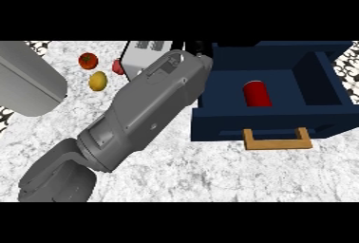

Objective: Pick up the can, place it into the drawer and close the drawer

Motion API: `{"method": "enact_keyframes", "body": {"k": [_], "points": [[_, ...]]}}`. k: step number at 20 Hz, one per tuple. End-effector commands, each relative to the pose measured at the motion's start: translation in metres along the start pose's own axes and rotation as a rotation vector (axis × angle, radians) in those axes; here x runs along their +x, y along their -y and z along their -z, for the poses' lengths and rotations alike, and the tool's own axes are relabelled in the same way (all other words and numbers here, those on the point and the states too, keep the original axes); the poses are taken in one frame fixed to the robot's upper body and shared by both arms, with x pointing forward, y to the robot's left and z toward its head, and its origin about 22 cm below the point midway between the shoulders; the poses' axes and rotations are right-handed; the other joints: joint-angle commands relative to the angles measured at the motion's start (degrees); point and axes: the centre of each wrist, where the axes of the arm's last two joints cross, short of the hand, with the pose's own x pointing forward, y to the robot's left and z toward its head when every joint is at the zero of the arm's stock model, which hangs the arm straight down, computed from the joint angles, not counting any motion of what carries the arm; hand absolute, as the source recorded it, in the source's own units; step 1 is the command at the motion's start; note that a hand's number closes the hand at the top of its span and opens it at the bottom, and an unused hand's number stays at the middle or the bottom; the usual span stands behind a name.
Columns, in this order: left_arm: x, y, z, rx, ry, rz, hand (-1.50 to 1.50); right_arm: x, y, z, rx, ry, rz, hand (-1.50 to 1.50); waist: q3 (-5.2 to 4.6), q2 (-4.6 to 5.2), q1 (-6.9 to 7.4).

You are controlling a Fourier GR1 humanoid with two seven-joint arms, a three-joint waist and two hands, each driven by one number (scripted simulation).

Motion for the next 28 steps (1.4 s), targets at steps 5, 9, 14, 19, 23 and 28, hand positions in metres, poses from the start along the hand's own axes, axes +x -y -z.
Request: {"method": "enact_keyframes", "body": {"k": [5, 9, 14, 19, 23, 28], "points": [[-0.003, 0.0, -0.005, 0.004, -0.031, -0.011, -1.5, -0.018, -0.052, 0.053, 0.062, 0.029, -0.2, -1.5, -0.01, -0.51, 2.21], [0.008, -0.002, 0.004, 0.026, -0.015, 0.017, -1.5, -0.03, -0.089, 0.08, 0.08, 0.052, -0.274, -1.5, 0.01, -0.34, 2.17], [0.017, -0.009, 0.006, 0.042, -0.022, 0.025, -1.5, -0.036, -0.117, 0.109, 0.158, 0.06, -0.374, -1.5, -0.02, -0.72, 2.12], [0.027, -0.05, 0.027, 0.054, -0.006, 0.025, -1.5, -0.056, -0.147, 0.124, 0.254, 0.086, -0.505, -1.5, -0.03, -0.61, 2.18], [0.019, -0.041, 0.01, 0.05, -0.024, 0.042, -1.5, -0.083, -0.15, 0.158, 0.274, 0.041, -0.633, -1.5, -0.02, -0.74, 3.6], [0.036, -0.077, 0.018, 0.065, -0.019, 0.054, -1.5, -0.109, -0.173, 0.167, 0.274, -0.021, -0.646, -1.5, -0.01, -0.89, 3.47]]}}
